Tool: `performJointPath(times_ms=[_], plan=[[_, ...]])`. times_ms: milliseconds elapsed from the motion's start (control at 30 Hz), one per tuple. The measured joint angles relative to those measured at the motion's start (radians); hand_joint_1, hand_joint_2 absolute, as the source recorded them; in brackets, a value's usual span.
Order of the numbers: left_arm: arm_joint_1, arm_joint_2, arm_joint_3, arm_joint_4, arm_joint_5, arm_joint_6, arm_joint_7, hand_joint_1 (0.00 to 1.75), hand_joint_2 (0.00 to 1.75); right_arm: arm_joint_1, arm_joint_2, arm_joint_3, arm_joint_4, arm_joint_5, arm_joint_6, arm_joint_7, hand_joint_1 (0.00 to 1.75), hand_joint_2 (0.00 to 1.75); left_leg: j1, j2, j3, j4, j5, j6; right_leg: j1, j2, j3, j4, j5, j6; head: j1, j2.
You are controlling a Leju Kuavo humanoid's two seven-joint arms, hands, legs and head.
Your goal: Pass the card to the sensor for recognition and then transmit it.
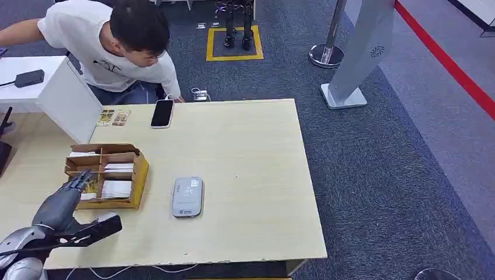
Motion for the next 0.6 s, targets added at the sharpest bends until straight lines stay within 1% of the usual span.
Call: performJointPath(times_ms=[600], plan=[[0.005, 0.0, -0.001, 0.006, 0.0, 0.0, 0.0, 0.0, 1.75, 0.0, 0.0, 0.0, 0.0, 0.0, 0.0, 0.0, 0.0, 0.0, 0.0, 0.0, 0.0, 0.0, 0.0, 0.0, 0.0, 0.0, 0.0, 0.0, 0.0, 0.0, 0.0, 0.0]])
